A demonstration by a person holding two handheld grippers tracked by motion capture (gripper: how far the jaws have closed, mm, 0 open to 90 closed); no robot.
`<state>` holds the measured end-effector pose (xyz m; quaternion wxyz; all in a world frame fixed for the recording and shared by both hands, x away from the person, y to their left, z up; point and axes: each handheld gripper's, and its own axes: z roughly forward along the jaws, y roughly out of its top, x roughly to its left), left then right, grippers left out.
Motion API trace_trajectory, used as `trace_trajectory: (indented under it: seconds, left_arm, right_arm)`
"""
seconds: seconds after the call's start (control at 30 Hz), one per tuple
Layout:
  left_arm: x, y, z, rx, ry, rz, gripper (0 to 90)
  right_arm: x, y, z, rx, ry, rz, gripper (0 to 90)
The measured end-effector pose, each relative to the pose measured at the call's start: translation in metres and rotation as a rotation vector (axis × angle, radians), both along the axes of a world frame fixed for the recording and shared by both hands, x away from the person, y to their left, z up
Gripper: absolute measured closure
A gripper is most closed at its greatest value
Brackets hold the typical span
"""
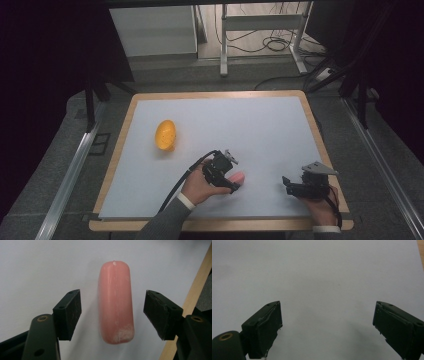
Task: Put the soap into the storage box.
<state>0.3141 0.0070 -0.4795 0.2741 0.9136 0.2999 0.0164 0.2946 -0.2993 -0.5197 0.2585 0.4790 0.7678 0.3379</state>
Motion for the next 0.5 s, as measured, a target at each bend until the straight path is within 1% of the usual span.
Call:
trace_trajectory:
  seconds: [0.1, 0.27, 0.37, 0.5]
  left_arm:
    - [0.001, -0.002, -0.003, 0.011, 0.002, 0.0, 33.3]
    - [0.002, -0.007, -0.008, 0.038, 0.007, -0.005, 38.8]
    - [0.002, -0.01, -0.012, 0.059, 0.005, 0.0, 41.6]
    - [0.001, -0.013, -0.016, 0.069, 0.014, 0.002, 48.9]
  right_arm:
    - [0.0, 0.0, 0.0, -0.001, 0.0, 0.001, 8.2]
    - [0.0, -0.001, 0.0, -0.004, 0.0, 0.0, 8.2]
    - [0.0, 0.0, -0.001, -0.007, -0.001, -0.001, 8.2]
    - [0.0, 0.0, 0.0, -0.01, -0.001, -0.001, 8.2]
